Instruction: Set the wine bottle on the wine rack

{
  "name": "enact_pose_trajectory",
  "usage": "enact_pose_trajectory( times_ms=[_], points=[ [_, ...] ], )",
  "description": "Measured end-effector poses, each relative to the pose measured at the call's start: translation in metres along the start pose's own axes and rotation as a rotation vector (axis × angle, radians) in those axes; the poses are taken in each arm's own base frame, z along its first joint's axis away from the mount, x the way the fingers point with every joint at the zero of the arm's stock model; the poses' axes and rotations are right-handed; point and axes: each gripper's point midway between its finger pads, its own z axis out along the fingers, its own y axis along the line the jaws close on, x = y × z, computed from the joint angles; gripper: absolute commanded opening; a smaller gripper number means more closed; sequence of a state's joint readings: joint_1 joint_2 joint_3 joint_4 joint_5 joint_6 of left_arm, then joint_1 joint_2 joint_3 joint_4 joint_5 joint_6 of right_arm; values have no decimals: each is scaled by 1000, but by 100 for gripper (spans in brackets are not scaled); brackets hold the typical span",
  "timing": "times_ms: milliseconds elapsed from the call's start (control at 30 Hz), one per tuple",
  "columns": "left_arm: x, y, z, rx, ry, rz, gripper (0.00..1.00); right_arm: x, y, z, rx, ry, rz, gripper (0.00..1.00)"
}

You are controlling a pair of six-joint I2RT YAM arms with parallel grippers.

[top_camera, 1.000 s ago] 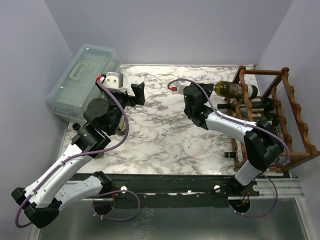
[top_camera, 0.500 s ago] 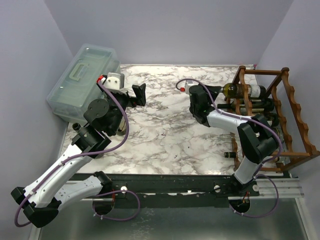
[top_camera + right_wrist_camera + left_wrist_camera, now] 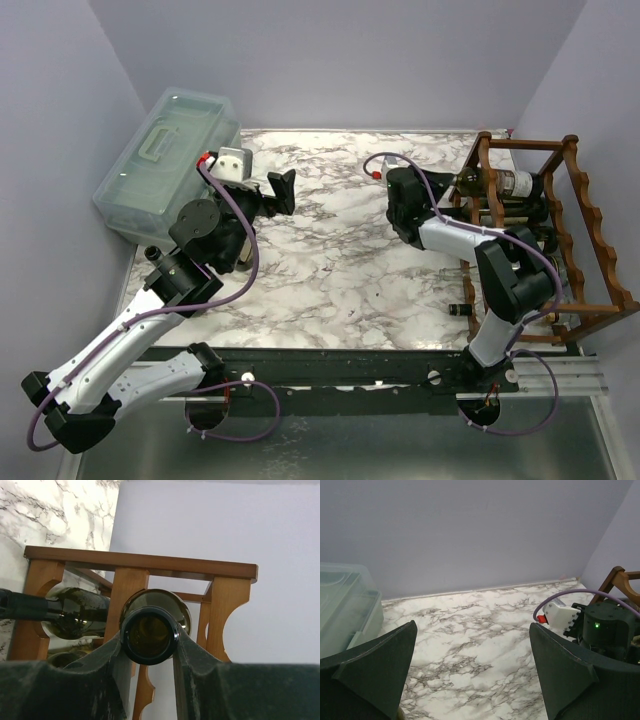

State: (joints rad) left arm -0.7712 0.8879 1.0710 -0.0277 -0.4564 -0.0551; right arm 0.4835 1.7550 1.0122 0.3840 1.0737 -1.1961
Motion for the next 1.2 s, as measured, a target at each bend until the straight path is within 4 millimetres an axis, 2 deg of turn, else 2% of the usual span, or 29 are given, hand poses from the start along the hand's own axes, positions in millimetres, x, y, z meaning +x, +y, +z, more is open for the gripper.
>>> enact_pose_trajectory(
  times_ms=[300,600,967,1200],
  points=[
    [0,-4,-1,10,2,12,96,6,7,1,-5,20,-21,0],
    [1,-7,-2,21,3,11,96,31,8,15,-2,82,10,0],
    [-1,-10,-5,32,-1,17,96,29,16,15,3,123,16,0],
    [-3,-9,-6,33,-6,21,96,28,26,15,-8,173,-44,0]
  ],
)
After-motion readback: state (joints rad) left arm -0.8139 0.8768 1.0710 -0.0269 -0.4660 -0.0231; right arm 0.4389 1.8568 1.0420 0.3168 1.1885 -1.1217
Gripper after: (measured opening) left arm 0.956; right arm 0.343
